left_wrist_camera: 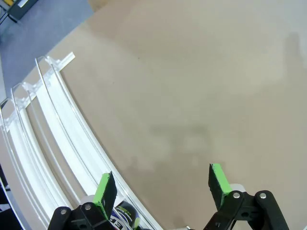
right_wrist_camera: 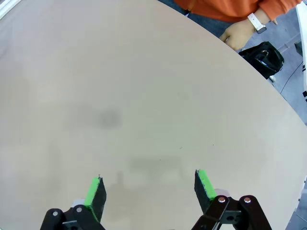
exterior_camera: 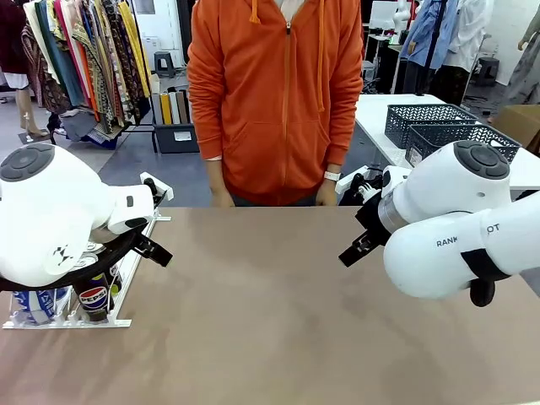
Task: Retrieve and store the cans from the dispenser.
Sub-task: Pick up one can from the Automatic Can Dispenser and place it in the middle of the table.
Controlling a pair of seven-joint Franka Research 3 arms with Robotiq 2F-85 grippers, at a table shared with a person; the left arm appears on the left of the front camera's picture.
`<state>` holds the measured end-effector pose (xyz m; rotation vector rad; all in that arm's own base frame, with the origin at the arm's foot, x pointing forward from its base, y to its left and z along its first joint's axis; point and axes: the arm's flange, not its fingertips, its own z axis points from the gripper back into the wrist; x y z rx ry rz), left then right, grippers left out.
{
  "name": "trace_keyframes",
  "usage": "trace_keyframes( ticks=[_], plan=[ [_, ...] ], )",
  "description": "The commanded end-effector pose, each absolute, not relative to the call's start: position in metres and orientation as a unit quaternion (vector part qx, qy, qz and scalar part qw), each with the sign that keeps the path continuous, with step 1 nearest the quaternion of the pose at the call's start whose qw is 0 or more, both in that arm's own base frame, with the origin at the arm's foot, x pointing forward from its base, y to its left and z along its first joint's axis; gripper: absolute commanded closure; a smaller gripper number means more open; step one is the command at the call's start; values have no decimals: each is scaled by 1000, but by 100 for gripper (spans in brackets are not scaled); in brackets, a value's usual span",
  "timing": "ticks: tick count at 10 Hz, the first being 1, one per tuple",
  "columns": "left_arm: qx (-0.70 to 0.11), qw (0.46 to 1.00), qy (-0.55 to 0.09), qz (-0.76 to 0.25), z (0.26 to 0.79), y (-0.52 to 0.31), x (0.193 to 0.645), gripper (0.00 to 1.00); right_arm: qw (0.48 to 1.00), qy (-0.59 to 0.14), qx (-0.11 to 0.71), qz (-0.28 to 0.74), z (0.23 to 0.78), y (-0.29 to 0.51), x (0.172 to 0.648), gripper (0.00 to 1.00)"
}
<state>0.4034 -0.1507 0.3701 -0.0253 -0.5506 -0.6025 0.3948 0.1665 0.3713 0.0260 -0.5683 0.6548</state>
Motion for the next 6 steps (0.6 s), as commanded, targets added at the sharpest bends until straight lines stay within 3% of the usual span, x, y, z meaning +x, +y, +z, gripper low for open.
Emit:
trace_keyframes(
  ticks=[1,6],
  plan=[
    [-12,918,-268,-293,370,-151,403,0,907,-275,13,317,371,166,395,0],
    [-12,918,-268,-293,370,-151,403,0,907,-275,13,317,371,166,395,0]
  ],
)
